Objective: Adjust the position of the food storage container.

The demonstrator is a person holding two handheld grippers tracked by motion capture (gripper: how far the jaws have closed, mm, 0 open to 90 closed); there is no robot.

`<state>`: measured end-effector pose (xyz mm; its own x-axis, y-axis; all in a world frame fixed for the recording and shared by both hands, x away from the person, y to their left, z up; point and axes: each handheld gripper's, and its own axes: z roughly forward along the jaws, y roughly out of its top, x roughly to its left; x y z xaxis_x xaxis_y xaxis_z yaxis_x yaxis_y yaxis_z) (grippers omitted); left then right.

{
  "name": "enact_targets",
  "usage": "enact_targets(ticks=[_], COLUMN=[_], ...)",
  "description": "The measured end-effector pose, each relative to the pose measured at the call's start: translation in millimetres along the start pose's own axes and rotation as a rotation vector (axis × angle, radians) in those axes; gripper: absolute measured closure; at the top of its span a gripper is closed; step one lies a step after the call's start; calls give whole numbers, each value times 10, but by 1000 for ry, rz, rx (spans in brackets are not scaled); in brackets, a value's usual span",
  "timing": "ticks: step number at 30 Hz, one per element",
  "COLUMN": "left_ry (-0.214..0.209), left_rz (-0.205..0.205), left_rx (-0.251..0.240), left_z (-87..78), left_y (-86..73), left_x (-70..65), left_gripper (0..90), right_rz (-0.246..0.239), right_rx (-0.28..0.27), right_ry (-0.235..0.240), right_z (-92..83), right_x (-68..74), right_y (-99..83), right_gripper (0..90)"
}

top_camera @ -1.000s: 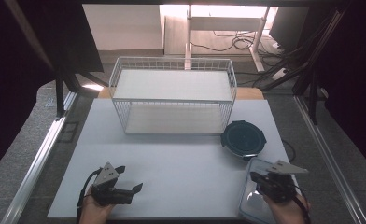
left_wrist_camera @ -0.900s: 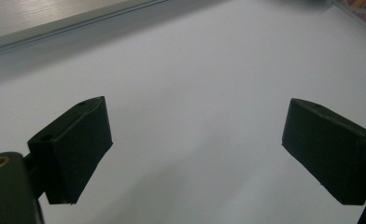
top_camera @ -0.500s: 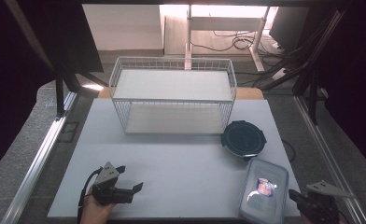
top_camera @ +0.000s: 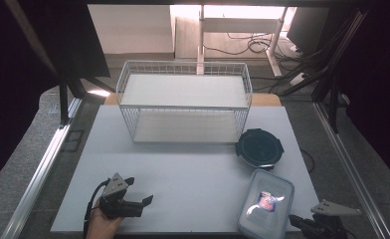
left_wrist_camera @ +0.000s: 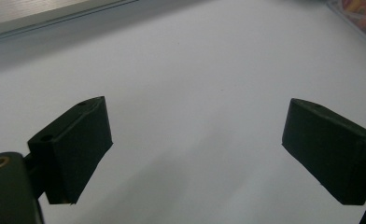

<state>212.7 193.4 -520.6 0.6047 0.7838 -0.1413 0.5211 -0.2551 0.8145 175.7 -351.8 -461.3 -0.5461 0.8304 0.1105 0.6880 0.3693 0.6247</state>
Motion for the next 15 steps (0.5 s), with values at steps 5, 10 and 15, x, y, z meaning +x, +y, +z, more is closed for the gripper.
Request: enact_targets(ticks=[5, 10, 15], left_ry=[-1, -5, -9], left_rz=[3, 3, 4], left_rx=[1, 5, 8], left_z=[3, 11, 23], left_y=[1, 1, 3], left_x=[-5, -6, -15], left_gripper=[78, 78, 78], right_rz=[-60, -94, -161], right_rx=[11, -5, -28], right_ry=[54, 90, 143], right_z=[106, 227, 460], right_x=[217, 363, 570], right_y=[64, 138, 310], right_gripper=[891, 891, 890])
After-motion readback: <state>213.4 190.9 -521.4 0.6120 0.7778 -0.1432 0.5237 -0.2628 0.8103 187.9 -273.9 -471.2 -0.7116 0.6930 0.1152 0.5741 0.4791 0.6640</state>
